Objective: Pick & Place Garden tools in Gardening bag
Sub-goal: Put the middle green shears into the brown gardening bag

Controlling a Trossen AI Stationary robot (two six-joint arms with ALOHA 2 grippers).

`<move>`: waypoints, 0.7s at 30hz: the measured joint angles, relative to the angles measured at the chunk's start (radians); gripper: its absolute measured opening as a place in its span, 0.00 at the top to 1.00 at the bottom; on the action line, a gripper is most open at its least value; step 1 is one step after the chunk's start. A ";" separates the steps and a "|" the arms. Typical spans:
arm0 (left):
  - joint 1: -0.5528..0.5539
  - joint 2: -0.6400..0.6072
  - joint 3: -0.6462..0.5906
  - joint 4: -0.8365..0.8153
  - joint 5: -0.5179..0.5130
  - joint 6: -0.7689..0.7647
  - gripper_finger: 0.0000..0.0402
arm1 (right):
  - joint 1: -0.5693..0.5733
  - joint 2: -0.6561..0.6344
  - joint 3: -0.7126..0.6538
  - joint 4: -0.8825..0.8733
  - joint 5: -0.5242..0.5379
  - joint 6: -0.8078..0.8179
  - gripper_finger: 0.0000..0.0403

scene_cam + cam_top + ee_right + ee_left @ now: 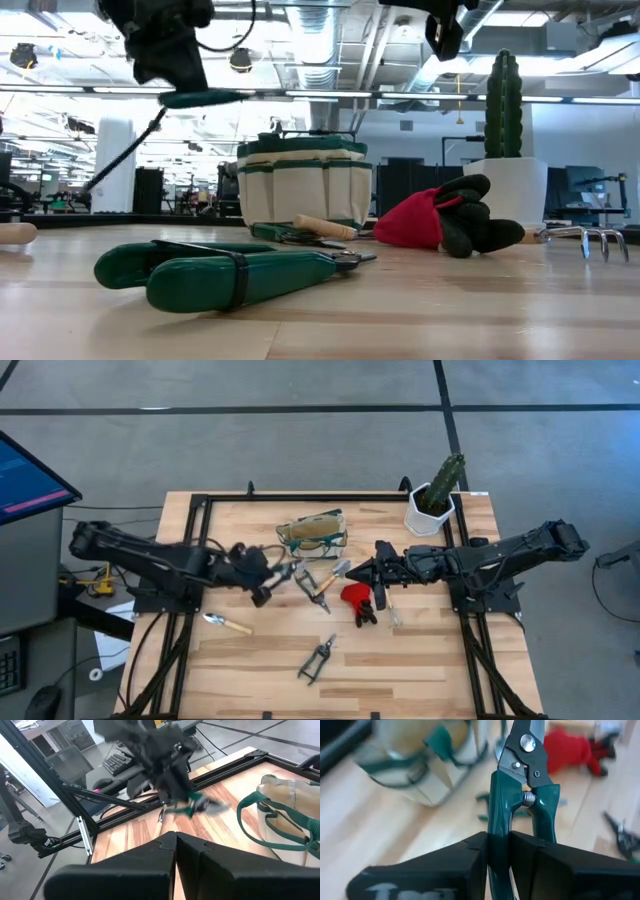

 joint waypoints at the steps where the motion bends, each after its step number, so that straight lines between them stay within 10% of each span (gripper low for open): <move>1: 0.006 -0.020 0.001 0.001 -0.014 0.015 0.91 | 0.000 0.000 0.000 0.000 0.000 0.000 1.00; 21: 0.299 -0.111 0.003 0.493 -0.086 0.514 0.91 | 0.001 0.000 0.000 -0.051 0.000 0.000 1.00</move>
